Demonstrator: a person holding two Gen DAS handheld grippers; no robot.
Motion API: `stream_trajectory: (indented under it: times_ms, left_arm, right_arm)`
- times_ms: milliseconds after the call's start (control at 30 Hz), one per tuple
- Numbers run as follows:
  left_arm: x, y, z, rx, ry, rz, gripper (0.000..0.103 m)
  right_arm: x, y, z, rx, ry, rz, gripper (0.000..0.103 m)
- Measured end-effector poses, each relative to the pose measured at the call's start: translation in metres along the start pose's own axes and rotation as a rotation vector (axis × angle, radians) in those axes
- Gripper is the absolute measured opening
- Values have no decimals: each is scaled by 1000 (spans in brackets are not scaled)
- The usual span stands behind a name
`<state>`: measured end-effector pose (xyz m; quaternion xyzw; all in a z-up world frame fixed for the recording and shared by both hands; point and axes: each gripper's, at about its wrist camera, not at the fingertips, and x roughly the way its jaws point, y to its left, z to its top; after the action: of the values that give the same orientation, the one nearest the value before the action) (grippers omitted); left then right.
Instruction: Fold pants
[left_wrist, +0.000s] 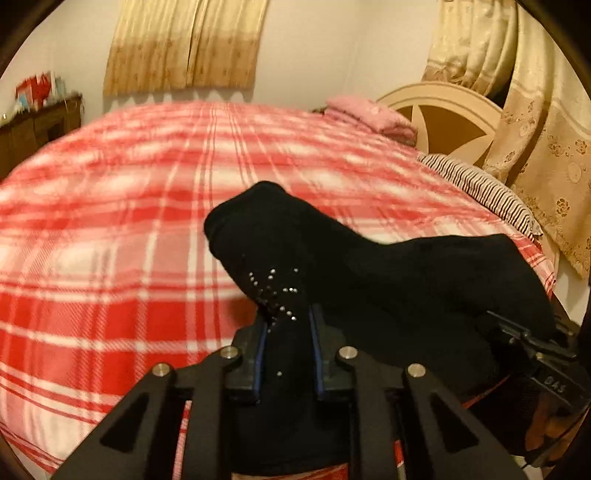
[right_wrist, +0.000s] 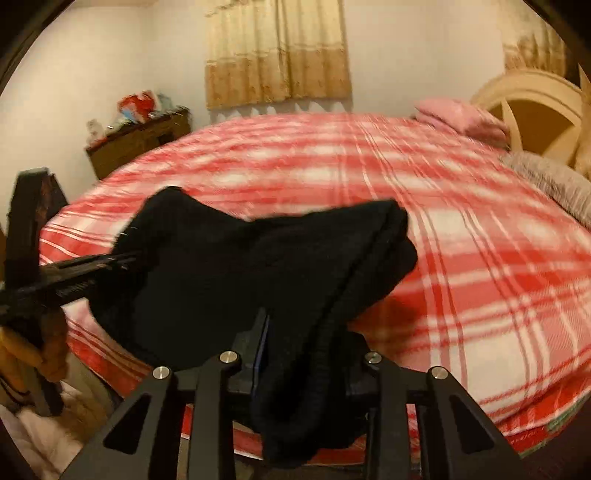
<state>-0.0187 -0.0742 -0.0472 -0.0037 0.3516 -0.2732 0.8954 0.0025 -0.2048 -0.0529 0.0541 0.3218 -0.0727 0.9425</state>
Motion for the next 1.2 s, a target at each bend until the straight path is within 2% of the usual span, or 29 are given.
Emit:
stream_trajectory:
  times_ms: [133, 267, 400, 533, 900, 1067, 1200]
  left_arm:
    - [-14, 15, 15, 4, -45, 66, 20]
    - [-33, 46, 32, -20, -120, 145, 21]
    - [-49, 91, 48, -79, -167, 256, 21]
    - [-61, 131, 54, -133, -188, 351, 21]
    - [-97, 229, 56, -236, -241, 595, 21]
    - [-101, 261, 56, -243, -250, 703, 21]
    - [-86, 285, 50, -236, -215, 753, 21]
  right_arm:
    - [-5, 29, 32, -71, -66, 31, 31]
    - [9, 59, 68, -114, -128, 93, 31]
    - [40, 89, 104, -102, -139, 207, 31]
    - [64, 131, 129, -144, -143, 277, 31]
    - [116, 256, 168, -208, -149, 467, 31]
    - [148, 300, 175, -238, -137, 496, 31]
    - [182, 324, 173, -261, -105, 472, 31]
